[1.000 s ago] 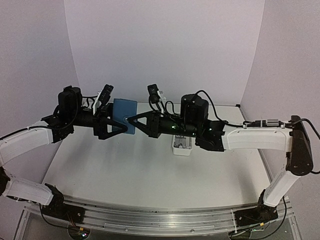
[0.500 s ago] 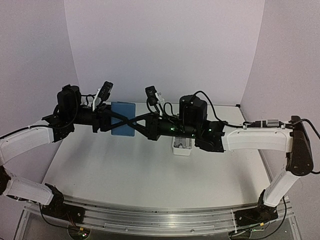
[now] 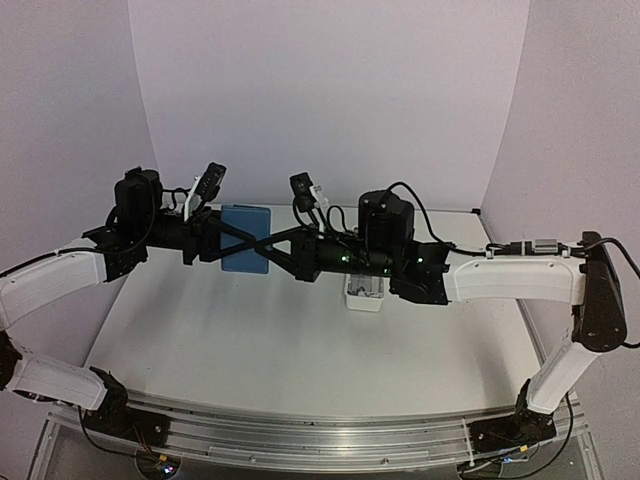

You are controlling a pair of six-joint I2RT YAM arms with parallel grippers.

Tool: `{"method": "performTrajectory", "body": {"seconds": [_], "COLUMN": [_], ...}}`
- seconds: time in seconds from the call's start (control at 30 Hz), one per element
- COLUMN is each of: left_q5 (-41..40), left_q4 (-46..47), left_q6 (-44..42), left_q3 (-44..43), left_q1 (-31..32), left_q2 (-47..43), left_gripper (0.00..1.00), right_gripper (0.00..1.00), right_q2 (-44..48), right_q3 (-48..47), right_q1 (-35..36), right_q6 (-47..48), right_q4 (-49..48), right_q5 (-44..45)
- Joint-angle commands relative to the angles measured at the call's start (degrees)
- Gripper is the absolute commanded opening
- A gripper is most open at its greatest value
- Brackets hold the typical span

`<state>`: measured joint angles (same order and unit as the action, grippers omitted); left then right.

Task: Put the credit cards into the card holder
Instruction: Close the card holder at the center of the board.

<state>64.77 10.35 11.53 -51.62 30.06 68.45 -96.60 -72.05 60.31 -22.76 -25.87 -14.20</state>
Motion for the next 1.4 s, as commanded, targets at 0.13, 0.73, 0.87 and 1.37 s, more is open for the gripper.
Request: {"method": "performTrajectory", "body": {"seconds": [0.13,0.73,0.87,1.37], "left_q5": [3.71,-1.83,0.08,1.36], "left_q4": [-5.2,-12.29,-10.76,-2.92], "left_q6": [-6.13,-12.07,-9.63,0.94], "left_q3": [-1.44,-3.52,-2.75,-2.18], "left_q1": [0.7,1.23,1.09,-3.2], "left_q2": [-1.44,-0.92,-1.71,-1.84], "left_gripper": [0.26,0.0,0.0,0.55], "right_gripper": [0.0,0.0,0.0,0.0], "right_q2": [2.42,1.75,2.23,2.45], "right_q3": [0.89,1.48,2.52,4.24], "right_q1": [-0.75,-0.75,-1.07,-2.39], "right_q6": [-2.74,-3.88,-4.11,-4.32], "right_q4": [-4.25,-6.54,-6.8,-7.0], "right_q5": [1.98,-0.46,-0.32,-3.87]}}
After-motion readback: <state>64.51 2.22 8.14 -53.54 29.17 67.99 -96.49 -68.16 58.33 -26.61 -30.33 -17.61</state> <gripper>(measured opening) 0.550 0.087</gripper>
